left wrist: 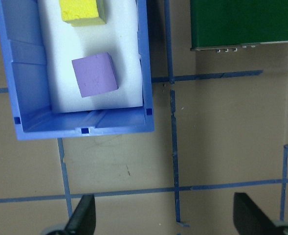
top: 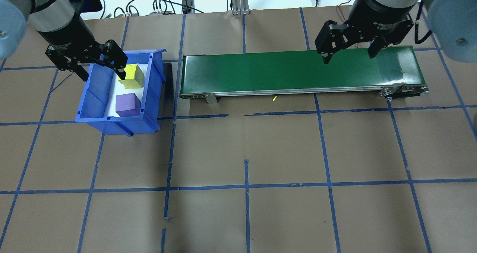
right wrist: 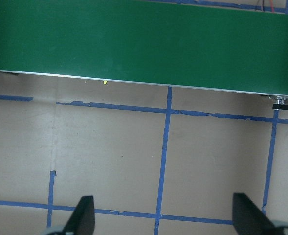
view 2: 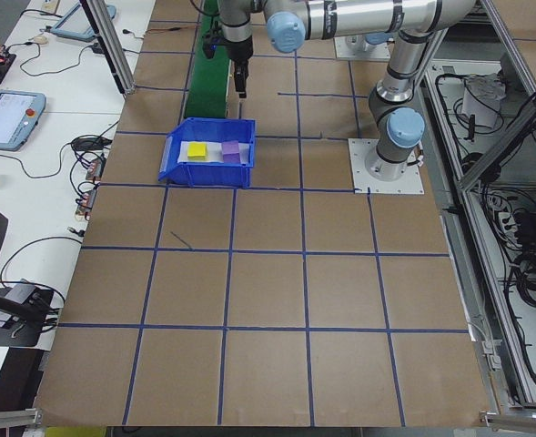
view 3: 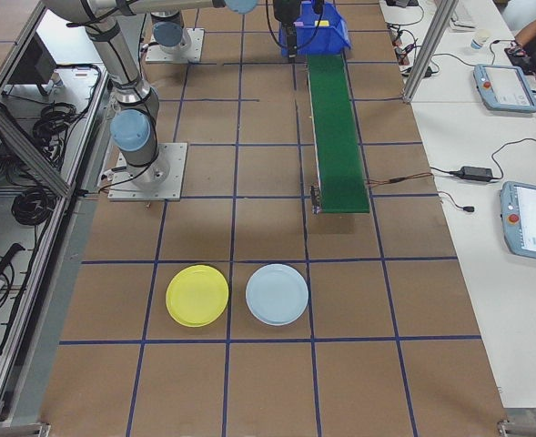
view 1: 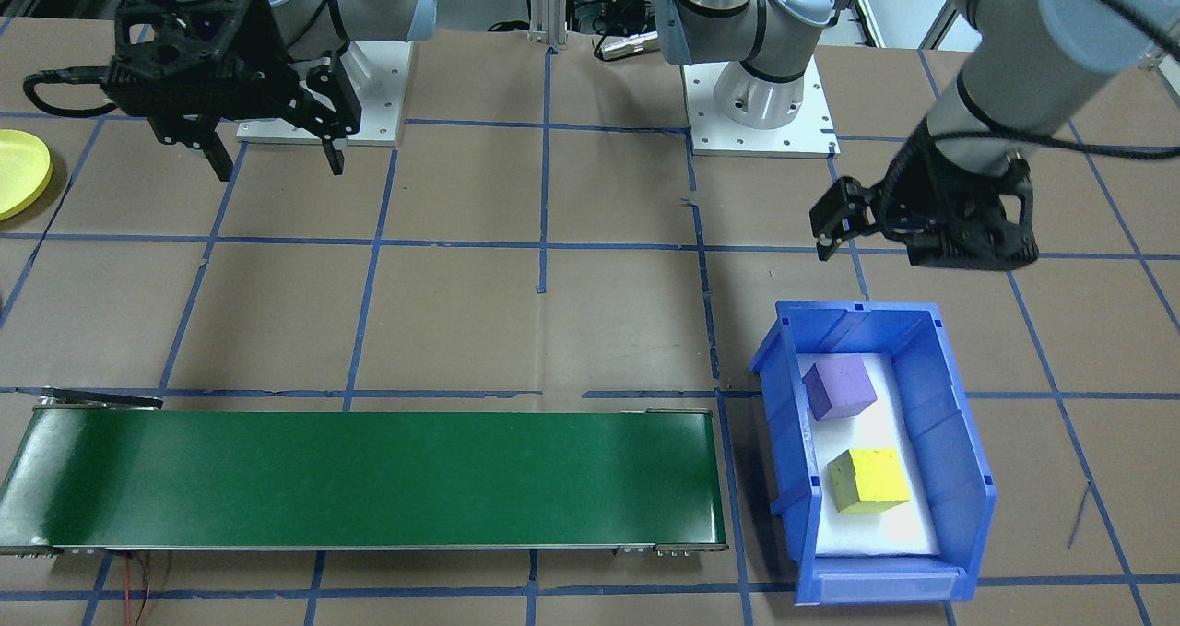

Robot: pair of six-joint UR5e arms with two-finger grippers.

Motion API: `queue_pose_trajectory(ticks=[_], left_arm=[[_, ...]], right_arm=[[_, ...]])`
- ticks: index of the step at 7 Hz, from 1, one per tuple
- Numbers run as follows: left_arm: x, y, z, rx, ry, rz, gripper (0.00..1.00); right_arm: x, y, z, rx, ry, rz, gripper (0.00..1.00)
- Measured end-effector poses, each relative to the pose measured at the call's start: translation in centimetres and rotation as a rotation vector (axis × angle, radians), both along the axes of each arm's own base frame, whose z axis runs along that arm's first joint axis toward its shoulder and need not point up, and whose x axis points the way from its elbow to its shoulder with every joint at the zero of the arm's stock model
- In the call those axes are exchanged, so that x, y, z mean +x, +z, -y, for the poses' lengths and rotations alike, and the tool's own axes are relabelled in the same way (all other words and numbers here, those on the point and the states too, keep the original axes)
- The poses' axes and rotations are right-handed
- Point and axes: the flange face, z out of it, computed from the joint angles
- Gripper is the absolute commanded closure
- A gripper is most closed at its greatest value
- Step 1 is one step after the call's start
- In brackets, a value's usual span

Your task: Move block left to right into plate

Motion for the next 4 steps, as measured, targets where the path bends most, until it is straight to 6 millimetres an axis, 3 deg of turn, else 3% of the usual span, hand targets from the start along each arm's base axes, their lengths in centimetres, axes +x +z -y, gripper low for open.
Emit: queue_pose_trajectory(ticks=[2,4], left_arm=[[3.9,-7.2,4.7,0.022,0.047,0.003,0.0],[5.4,-12.2,6.6,0.038,0.067,0.002,0.0]], right_arm=[[-2.0,0.7,0.4,-0.007,-0.041,0.002,0.0],[-2.2,0.9,0.3,-0.007,-0.036,-0.001,0.0]])
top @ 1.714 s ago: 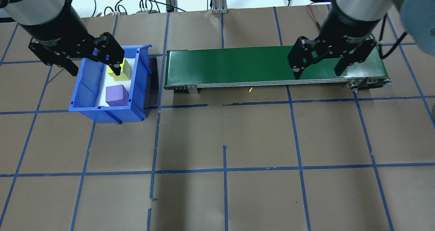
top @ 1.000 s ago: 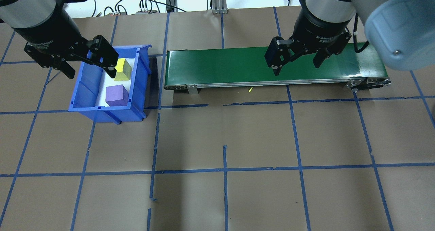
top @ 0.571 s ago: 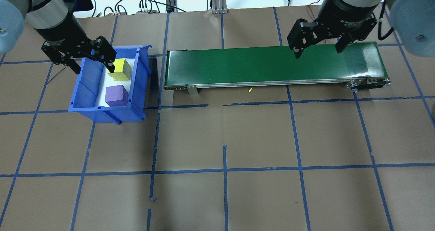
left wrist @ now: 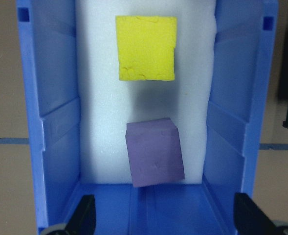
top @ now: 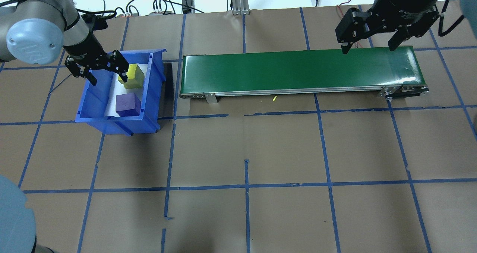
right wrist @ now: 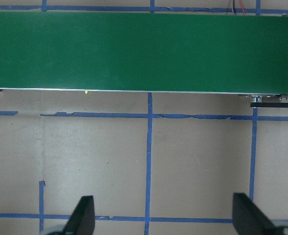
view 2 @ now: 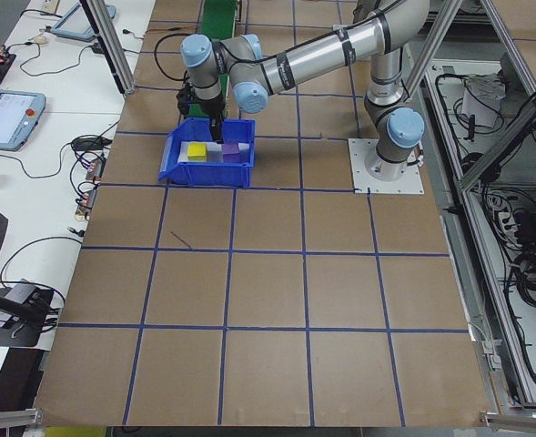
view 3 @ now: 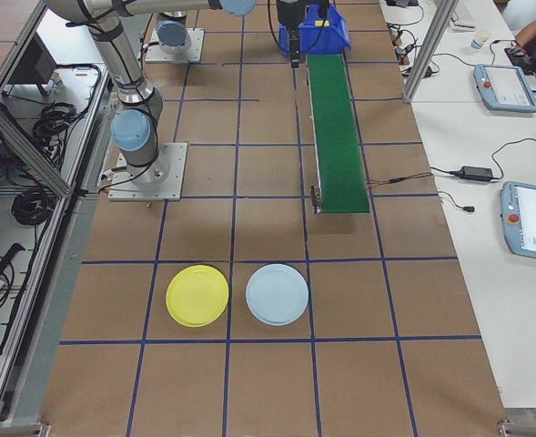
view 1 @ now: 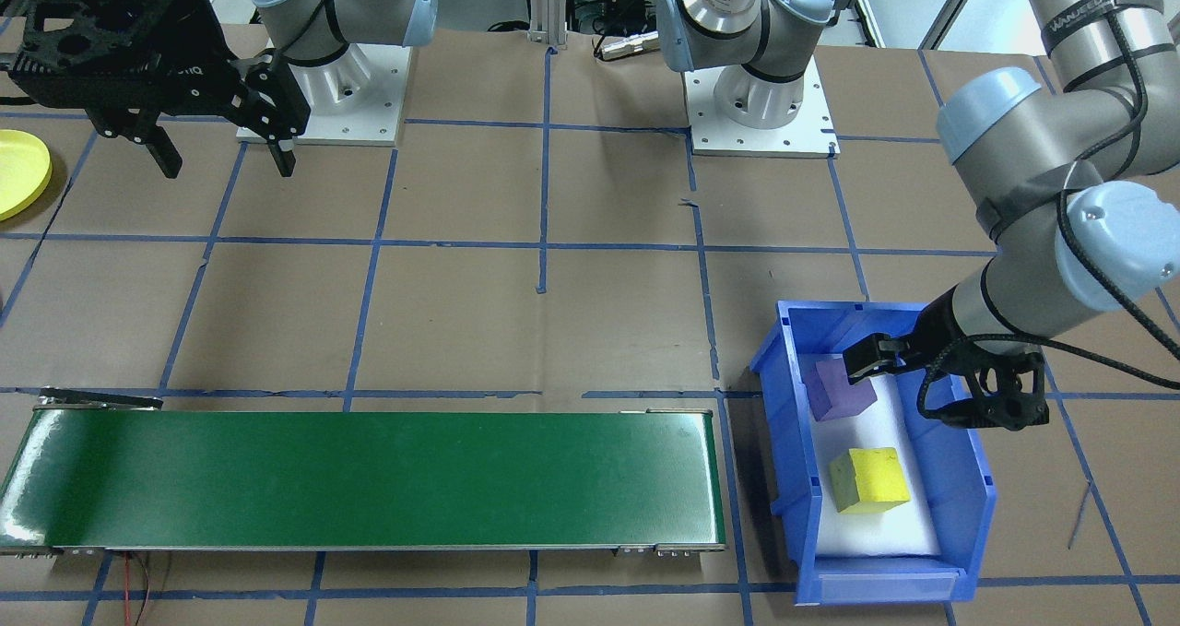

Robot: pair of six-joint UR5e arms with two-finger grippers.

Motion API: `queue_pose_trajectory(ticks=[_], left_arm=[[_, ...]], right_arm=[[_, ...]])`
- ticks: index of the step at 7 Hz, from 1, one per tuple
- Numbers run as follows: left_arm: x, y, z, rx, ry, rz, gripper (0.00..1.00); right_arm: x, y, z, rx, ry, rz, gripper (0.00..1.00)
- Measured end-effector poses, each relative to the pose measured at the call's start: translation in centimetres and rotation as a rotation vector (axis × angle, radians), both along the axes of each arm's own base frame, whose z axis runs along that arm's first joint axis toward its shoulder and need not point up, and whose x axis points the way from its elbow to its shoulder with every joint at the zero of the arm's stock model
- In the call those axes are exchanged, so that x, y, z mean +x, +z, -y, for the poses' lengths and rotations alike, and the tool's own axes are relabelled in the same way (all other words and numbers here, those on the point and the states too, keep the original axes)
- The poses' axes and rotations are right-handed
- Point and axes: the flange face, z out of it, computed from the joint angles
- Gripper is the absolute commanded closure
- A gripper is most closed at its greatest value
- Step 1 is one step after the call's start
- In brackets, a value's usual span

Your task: Move block left to right into plate

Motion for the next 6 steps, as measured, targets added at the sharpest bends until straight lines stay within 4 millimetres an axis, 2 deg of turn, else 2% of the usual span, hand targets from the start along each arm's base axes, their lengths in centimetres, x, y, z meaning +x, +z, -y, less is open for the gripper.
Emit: queue_pose_trajectory(ticks=[2,3,4,5,6], left_arm=[[0.1,-4.7,-0.2,0.004,0.013,0.001,0.0],[0.0,-6.3,-0.8,0.018,0.024,0.0,0.03],[-0.1,-7.4,-1.2,0.034,0.034,-0.002,0.21],[-0.2,-8.4,-1.5,0.052,0.037,-0.005,0.86],[-0.3,-8.9,-1.8,0.066,0.04,-0.007,0.92]], right_arm=[[0.0,-0.1,-0.1,0.003,0.002,0.0,0.0],[0.0,-0.1,-0.1,0.004,0.001,0.0,0.0],[0.0,-0.2,-0.1,0.008,0.0,0.0,0.0],[0.0,-0.3,-0.2,0.018,-0.001,0.001,0.0],[0.0,-0.4,-0.3,0.029,-0.002,0.003,0.0]])
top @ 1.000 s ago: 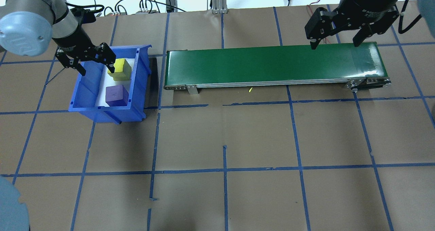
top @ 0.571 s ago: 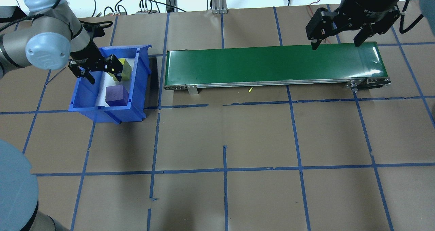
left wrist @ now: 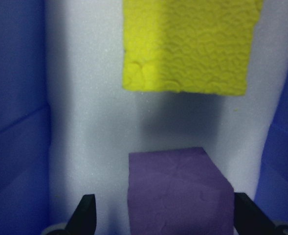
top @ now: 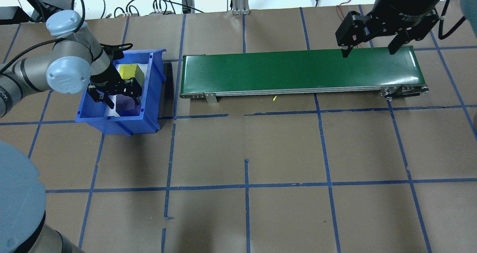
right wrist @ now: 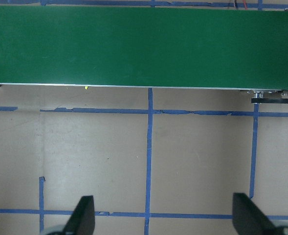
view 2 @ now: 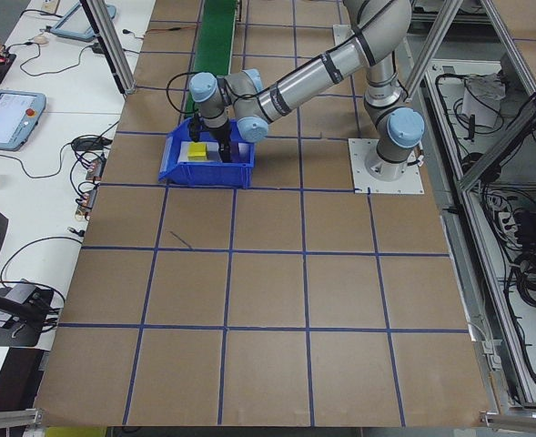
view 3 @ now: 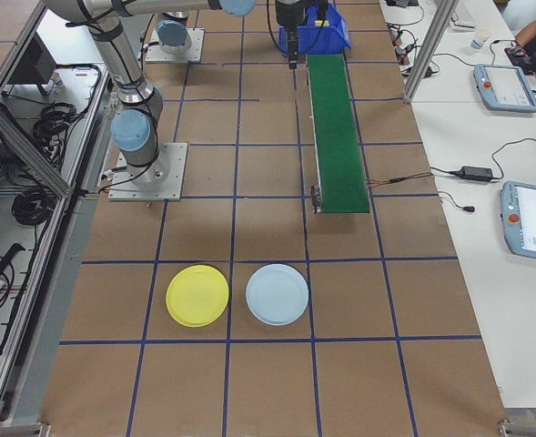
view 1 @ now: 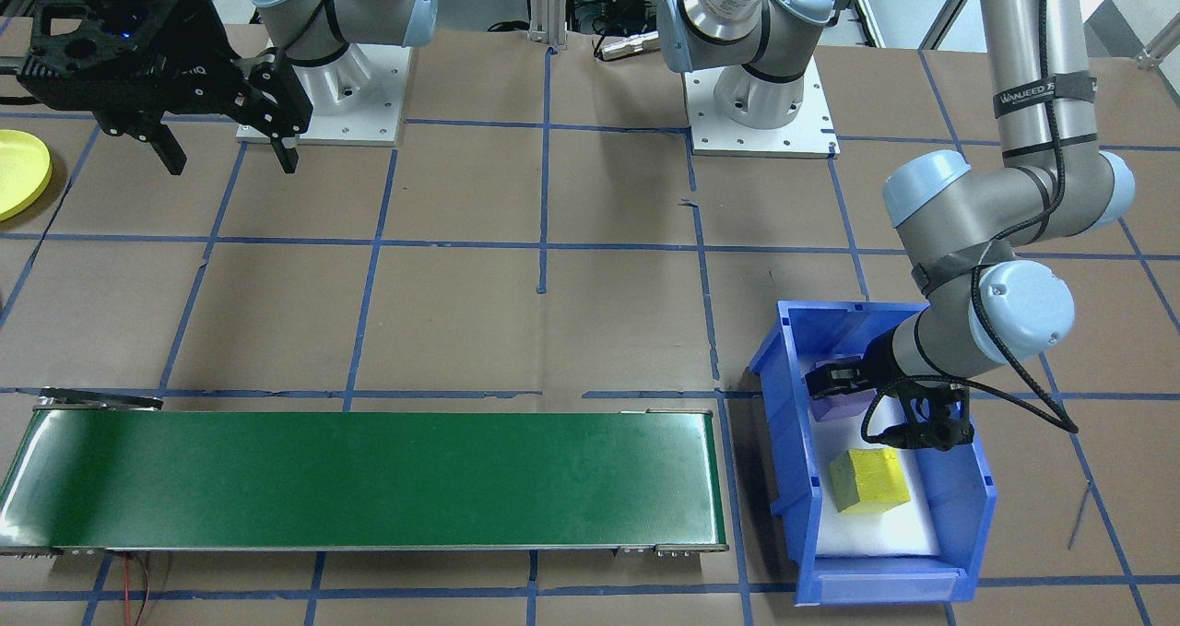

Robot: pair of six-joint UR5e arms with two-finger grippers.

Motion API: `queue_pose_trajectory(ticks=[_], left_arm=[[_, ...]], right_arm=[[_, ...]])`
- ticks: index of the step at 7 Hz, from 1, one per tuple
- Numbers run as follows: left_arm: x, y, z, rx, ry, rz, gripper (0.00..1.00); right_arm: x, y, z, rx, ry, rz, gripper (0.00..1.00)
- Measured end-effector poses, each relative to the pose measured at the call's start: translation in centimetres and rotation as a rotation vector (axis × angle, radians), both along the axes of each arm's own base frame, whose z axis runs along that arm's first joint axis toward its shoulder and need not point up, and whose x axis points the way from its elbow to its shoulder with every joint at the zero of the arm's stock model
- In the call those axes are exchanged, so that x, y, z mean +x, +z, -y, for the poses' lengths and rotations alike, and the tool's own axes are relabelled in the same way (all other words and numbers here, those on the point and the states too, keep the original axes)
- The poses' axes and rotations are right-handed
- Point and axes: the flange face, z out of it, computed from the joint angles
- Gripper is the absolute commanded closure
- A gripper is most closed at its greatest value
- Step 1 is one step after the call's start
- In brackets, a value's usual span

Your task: Move block left to right into plate

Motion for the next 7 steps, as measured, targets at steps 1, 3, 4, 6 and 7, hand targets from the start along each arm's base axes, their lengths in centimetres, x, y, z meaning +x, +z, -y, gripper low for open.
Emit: queue_pose_trajectory(ticks=[1,3,4,6,7], left_arm=[[0.0,0.1,-0.1,0.003,0.005,0.001,0.92],[0.0,2.2,0.2,-0.02,0.016,0.006,0.92],[0.0,4.8,0.9,-0.031,0.023,0.007,0.92],[-1.8,11.5,2.5,-0.048,0.01,0.007,0.9],[-4.0,14.1,3.1,-0.078,-0.022,0.01,0.9]], right_arm=[[0.0,-0.1,0.0,0.005,0.0,0.001,0.0],[0.0,-0.1,0.0,0.008,0.0,0.001,0.0],[0.0,-0.1,-0.1,0.009,0.0,0.001,0.0],[0.0,-0.2,-0.1,0.011,0.001,0.001,0.0],[0.1,-0.2,-0.1,0.011,0.001,0.001,0.0]])
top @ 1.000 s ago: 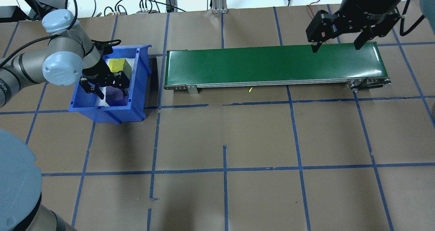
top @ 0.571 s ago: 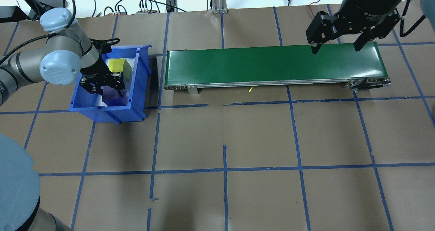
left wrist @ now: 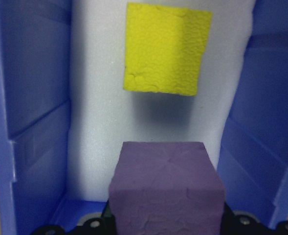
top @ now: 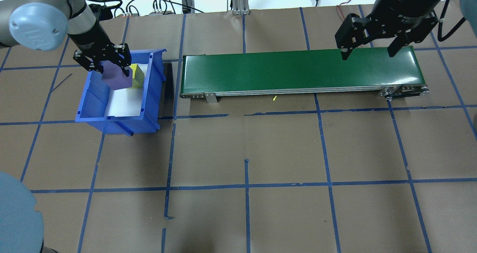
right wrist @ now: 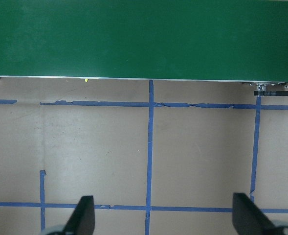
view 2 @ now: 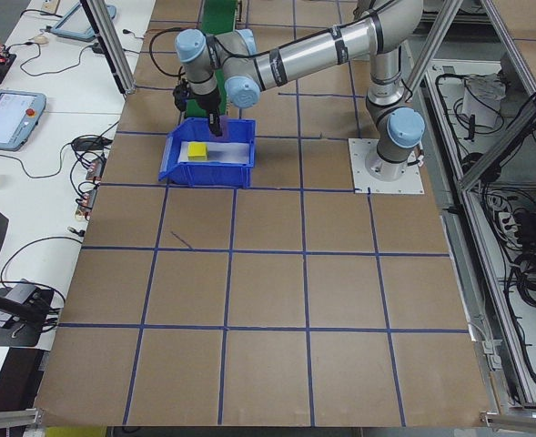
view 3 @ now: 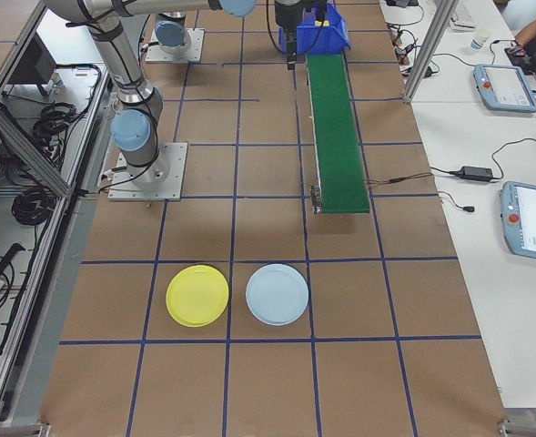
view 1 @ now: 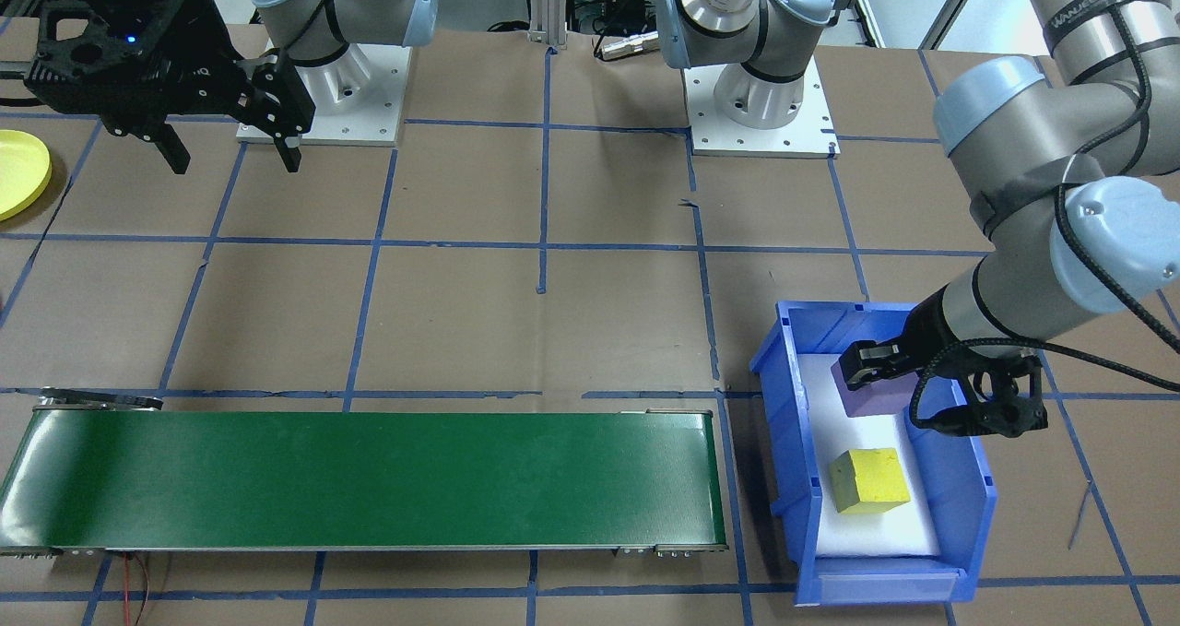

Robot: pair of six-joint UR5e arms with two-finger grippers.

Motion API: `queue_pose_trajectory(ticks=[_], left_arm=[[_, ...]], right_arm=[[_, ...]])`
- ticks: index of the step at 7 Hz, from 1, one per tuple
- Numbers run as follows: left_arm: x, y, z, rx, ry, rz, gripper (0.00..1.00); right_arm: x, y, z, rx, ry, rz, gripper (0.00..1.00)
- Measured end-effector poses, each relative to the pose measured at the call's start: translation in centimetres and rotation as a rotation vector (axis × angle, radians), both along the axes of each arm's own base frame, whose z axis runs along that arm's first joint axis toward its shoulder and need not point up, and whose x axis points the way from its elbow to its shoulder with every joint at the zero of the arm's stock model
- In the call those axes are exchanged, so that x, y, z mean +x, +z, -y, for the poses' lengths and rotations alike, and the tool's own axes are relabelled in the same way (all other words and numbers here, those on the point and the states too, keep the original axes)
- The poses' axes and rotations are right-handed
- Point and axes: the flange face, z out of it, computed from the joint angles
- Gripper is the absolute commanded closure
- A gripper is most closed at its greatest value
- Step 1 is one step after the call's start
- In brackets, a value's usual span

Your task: Move block left to right into plate

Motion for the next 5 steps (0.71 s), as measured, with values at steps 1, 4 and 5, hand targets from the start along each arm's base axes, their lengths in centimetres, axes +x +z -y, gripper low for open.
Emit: queue_pose_trajectory(ticks=[1,4,5], left_arm=[[-3.2,1.5,0.5,-0.036,-0.048,0.003,0.89],[-12.8,-2.0,3.0,-0.131,-0.106,-0.024,0.88],[-15.4,-4.1,3.7,-0.153,-0.133,-0.025,0.77]], right_arm=[[0.0,0.0,0.0,0.001,0.0,0.0,0.0],[0.0,-0.1,0.0,0.002,0.001,0.0,0.0],[0.0,-0.1,0.0,0.002,0.0,0.0,0.0]])
